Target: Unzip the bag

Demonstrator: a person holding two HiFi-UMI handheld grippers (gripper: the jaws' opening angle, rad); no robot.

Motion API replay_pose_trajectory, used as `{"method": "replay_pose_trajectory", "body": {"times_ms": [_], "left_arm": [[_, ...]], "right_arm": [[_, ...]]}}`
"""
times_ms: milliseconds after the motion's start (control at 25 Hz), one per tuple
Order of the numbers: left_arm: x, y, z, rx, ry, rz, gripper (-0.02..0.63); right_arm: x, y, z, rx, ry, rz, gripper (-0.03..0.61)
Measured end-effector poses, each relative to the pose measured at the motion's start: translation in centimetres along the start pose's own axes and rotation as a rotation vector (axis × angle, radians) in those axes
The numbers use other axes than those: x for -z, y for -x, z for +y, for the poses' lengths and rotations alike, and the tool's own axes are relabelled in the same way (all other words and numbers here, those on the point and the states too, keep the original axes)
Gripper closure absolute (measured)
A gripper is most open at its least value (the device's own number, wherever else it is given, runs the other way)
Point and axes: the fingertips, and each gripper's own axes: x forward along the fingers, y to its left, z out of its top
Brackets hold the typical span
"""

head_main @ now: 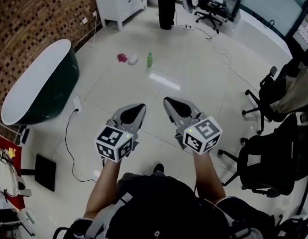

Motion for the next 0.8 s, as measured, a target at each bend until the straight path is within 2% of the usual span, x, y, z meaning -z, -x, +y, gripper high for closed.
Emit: {"method": "replay_pose_trajectory", "body": {"times_ms": [120, 320, 440, 640, 800], "left_arm": [[-0.1, 5.1, 4.3, -0.130, 0.029, -0.022, 0.612], [0.6, 14.8, 10.4, -0.301, 0.073, -0.055, 0.612], [1.0, 20.9, 13.4, -0.442, 0.088, -0.094, 0.612], [1.9, 31.4, 16.8, -0.670, 0.101, -0.132, 0.612], [3.6, 39.5, 19.0, -0.836, 0.141, -0.154, 0.612]], "right_arm": [[-0.1, -5.3, 5.0, -0.147, 0.007, 0.025, 0.577], [0.3, -12.5, 15.3, -0.354, 0.020, 0.056, 0.577], [0.8, -15.5, 21.1, -0.474, 0.035, 0.063, 0.577], [2.3, -20.2, 30.4, -0.680, 0.042, 0.098, 0.577], [3.0, -23.3, 38.5, -0.844, 0.062, 0.121, 0.577]]}}
